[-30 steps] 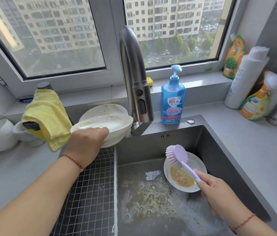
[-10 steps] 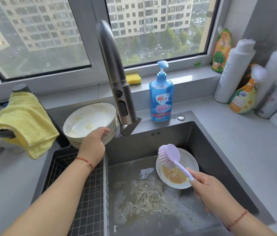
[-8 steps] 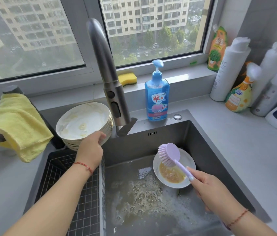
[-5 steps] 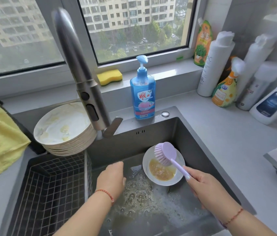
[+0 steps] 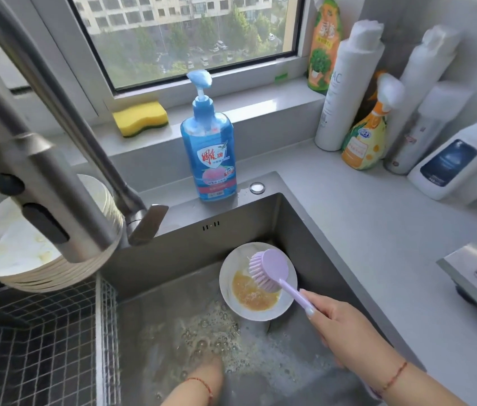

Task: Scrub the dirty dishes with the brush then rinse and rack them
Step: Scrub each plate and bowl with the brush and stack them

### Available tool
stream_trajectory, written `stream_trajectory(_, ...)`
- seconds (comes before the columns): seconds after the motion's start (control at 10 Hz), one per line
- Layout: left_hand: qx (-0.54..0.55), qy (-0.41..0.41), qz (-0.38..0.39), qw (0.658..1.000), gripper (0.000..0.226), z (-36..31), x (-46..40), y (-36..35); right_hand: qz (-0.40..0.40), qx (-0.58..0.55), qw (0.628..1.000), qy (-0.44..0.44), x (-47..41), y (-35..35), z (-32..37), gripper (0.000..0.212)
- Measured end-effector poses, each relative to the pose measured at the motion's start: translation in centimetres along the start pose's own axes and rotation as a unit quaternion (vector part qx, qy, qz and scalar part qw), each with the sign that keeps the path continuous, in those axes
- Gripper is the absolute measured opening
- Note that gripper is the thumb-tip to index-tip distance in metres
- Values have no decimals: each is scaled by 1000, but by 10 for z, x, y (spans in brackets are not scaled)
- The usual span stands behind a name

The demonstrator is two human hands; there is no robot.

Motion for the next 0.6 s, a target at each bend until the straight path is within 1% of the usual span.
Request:
stream_trajectory(0.1,84,26,1,996,35,50,-44,33,-1,22,1000,-5,-11,0,-10,25)
stream_trajectory(0.2,182,107,-38,977,24,63,-78,76,11,10,1000,-12,-19,-1,-13,27)
stream_trajectory(0.3,273,130,-115,946,17,-9,-84,141,17,-10,1000,-3,-26,2,-9,49)
stream_trajectory(0.4,386,162,-187,888,18,-15,-102,172,15,-18,1000,-4,-33,4,-11,47)
stream_trajectory(0.5,471,199,-137,849,22,-16,-112,164,15,-24,999,-15,-38,5,-16,40)
stream_trajectory(0.6,472,259,-153,829,27,-14,-112,167,14,-41,999,-29,-41,6,-21,42)
Point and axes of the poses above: each hand's wrist, its own x-axis away from the middle knuckle, its own y-axis out of the back of the hand, z = x × y, the point moved 6 cm from there along -x, towards the middle knuckle, and after that the axes turned 15 degrees about x, right-handed, at the moved point
